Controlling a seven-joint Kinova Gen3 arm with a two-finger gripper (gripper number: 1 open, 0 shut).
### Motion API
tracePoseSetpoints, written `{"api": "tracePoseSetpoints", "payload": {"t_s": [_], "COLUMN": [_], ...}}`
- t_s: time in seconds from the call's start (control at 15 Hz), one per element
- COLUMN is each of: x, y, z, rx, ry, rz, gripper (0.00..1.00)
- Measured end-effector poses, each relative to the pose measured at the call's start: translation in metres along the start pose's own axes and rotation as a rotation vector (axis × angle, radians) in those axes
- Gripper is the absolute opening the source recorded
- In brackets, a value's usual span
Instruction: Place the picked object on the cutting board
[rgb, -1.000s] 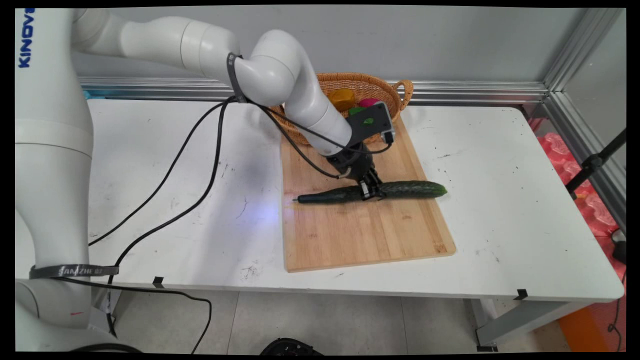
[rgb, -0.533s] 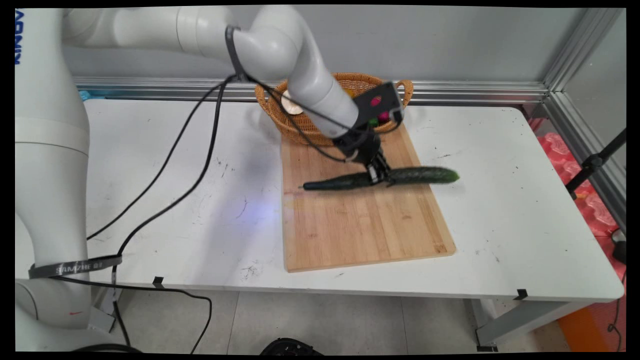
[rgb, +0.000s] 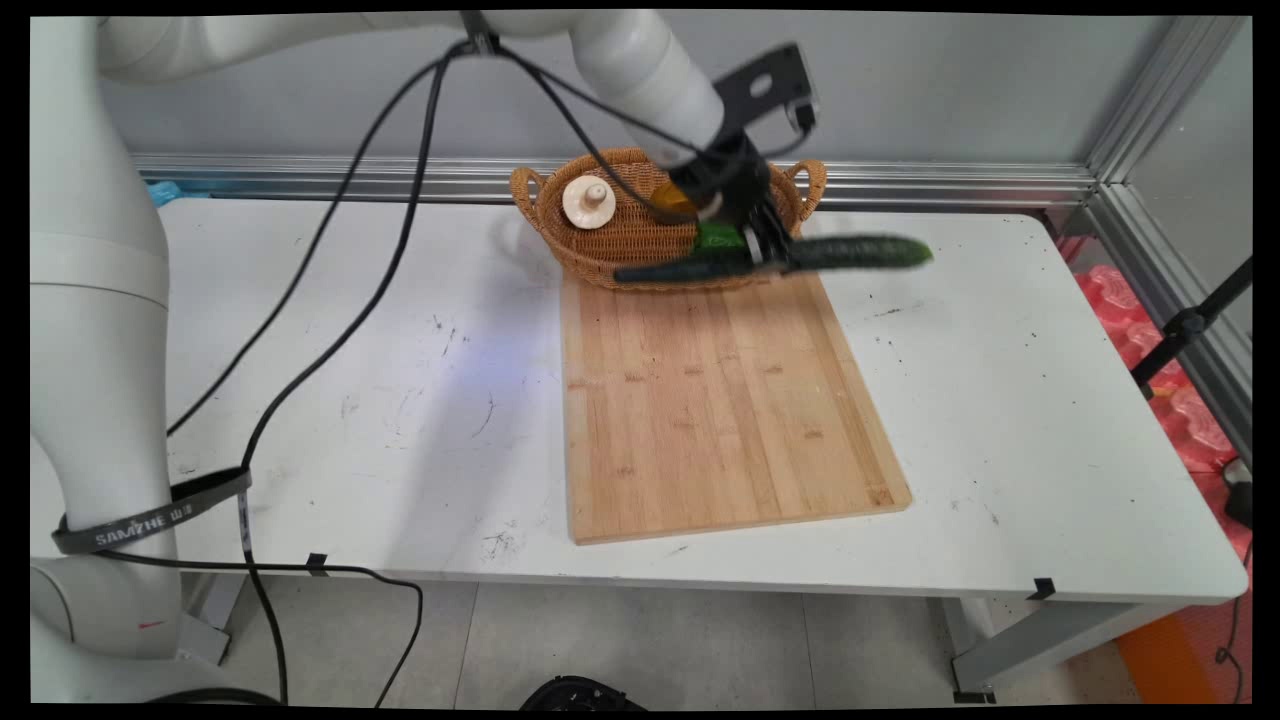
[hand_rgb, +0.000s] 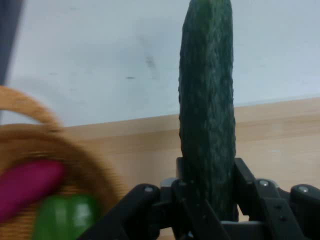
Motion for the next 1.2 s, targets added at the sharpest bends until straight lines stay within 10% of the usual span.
{"api": "tracePoseSetpoints", "payload": {"t_s": [1.2], "x": [-0.048], "y": [-0.112], "z": [-0.012], "rx": [0.192], "ry": [-0.001], "rz": [-0.130], "gripper": [0.00]}}
